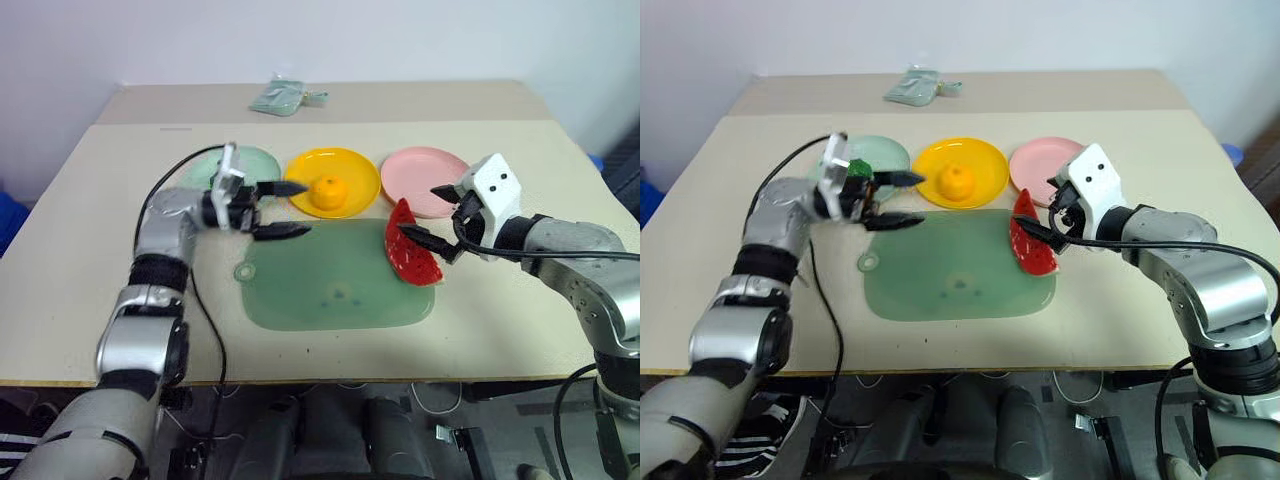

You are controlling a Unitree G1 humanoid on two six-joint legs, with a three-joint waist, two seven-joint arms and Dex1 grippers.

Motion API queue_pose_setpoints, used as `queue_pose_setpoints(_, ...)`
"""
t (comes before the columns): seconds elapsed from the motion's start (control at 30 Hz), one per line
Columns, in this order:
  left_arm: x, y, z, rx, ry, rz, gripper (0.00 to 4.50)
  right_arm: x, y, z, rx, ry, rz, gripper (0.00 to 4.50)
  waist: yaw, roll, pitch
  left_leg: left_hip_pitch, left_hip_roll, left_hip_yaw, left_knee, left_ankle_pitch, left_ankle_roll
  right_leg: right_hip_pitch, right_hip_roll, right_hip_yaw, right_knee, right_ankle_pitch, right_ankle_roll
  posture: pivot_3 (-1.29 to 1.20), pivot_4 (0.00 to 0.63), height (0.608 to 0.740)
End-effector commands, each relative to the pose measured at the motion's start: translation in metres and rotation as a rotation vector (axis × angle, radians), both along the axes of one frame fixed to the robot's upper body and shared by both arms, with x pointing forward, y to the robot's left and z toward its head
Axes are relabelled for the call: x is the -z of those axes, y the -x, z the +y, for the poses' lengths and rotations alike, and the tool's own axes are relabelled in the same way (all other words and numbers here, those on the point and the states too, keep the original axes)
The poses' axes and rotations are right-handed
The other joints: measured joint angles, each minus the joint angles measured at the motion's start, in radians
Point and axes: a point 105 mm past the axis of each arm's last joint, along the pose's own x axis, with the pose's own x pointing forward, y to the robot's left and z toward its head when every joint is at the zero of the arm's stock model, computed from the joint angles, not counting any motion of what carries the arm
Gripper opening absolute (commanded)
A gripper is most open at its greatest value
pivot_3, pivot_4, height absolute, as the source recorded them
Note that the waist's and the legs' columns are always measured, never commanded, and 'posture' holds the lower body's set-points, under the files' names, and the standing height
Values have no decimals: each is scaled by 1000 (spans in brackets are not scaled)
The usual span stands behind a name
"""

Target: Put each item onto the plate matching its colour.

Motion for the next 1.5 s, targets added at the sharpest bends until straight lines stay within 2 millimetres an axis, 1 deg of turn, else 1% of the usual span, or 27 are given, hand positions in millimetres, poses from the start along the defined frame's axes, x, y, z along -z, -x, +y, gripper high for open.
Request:
queue_pose_setpoints(0.03, -23, 9, 17, -6, 11, -45, 4431, -5, -1, -1, 60, -25, 25, 4500, 14, 0, 0, 0, 0, 0, 1, 0, 0, 0, 0, 0, 0, 0, 0, 0, 150, 740)
queue_pose_setpoints(0.1, -21, 16, 29, -24, -20, -58, 4431, 0, 1, 8, 58, -80, 72, 4500, 13, 0, 0, 0, 0, 0, 1, 0, 0, 1, 0, 0, -1, 0, 0, 0, 150, 740)
queue_pose_setpoints(0.13, -20, 20, 32, -26, -29, -43, 4431, 5, 0, 8, 75, -60, 84, 4500, 13, 0, 0, 0, 0, 0, 0, 0, 0, 0, 0, 1, -1, 0, 0, 0, 150, 740)
queue_pose_setpoints(0.23, -17, 28, 38, -24, -52, -4, 4431, 19, -10, -9, 188, -12, 106, 4500, 17, 1, 0, 0, 0, 0, -2, 0, 0, -1, 0, 1, 0, 0, 0, 0, 150, 740)
queue_pose_setpoints(0.3, -14, 32, 41, -25, -62, 21, 4431, 22, -14, -15, 229, -47, 128, 4500, 18, 1, 0, 0, 0, 0, -1, 0, 0, -1, 0, 1, -1, 0, 0, 0, 150, 740)
queue_pose_setpoints(0.53, -11, 42, 44, -29, -74, -9, 4431, 35, -10, -10, 201, -60, 184, 4500, 14, 1, 0, 1, 0, 1, -3, 0, 0, -1, 0, 1, -1, 0, 0, 0, 150, 740)
queue_pose_setpoints(0.67, -8, 43, 42, -33, -74, 14, 4431, 43, -3, -1, 155, -60, 225, 4500, 14, 1, 0, 1, 1, 1, -3, 0, 0, -2, 0, 1, -1, 0, 0, 0, 150, 740)
queue_pose_setpoints(0.77, -8, 42, 40, -34, -69, 8, 4500, 46, -1, -1, 143, -48, 229, 3635, 14, 1, 0, 1, 1, 1, -3, 0, 0, -2, 0, 1, -1, 0, 0, 0, 150, 740)
queue_pose_setpoints(0.8, -9, 41, 40, -37, -70, 0, 4500, 46, -1, -1, 143, -40, 226, 3635, 14, 1, 0, 1, 1, 1, -3, 0, 0, -2, 0, 1, -1, 0, 0, 0, 150, 740)
queue_pose_setpoints(0.83, -9, 40, 39, -39, -68, -1, 4500, 45, -1, -1, 140, -35, 213, 3000, 14, 1, 0, 1, 1, 1, -3, 0, 0, -1, 0, 1, -1, 0, 0, 0, 150, 740)
queue_pose_setpoints(0.87, -9, 39, 39, -40, -67, 1, 4500, 44, -1, 0, 136, -35, 204, 2848, 15, 1, 0, 1, 1, 1, -3, 0, 0, -2, 0, 1, -1, 0, 0, 0, 150, 740)
queue_pose_setpoints(0.9, -8, 39, 38, -42, -68, 0, 4500, 42, -2, 1, 129, -28, 193, 2464, 15, 1, 0, 1, 1, 1, -3, 0, 0, -2, 0, 1, -1, 0, 0, 0, 150, 740)
queue_pose_setpoints(1.1, -9, 37, 37, -49, -60, -10, 4500, 37, -1, 6, 69, -6, 144, 2464, 15, 1, 0, 1, 1, 1, -3, 0, 0, -2, 0, 1, -1, 0, 0, 0, 150, 740)
queue_pose_setpoints(1.23, -9, 36, 36, -50, -59, -16, 4500, 35, 0, 4, 59, 8, 130, 1444, 15, 1, 0, 1, 1, 1, -3, 0, 0, -2, 0, 1, -1, 0, 0, 0, 150, 740)
queue_pose_setpoints(1.27, -9, 36, 36, -51, -60, -22, 4500, 35, -1, 4, 60, 8, 126, 1307, 15, 1, 0, 1, 1, 1, -3, 0, 0, -2, 0, 1, -1, 0, 0, 0, 150, 740)
queue_pose_setpoints(1.43, -11, 35, 35, -57, -51, -24, 4500, 24, -5, 3, 55, 2, 79, 1307, 15, 1, 0, 1, 1, 1, -3, 0, 0, -2, 0, 1, -1, 0, 0, 0, 150, 740)
queue_pose_setpoints(1.5, -10, 35, 34, -55, -48, -18, 4500, 16, -10, 1, 66, -9, 38, 1307, 15, 1, 0, 1, 1, 1, -3, 0, 0, -2, 0, 1, -1, 0, 0, 0, 150, 740)
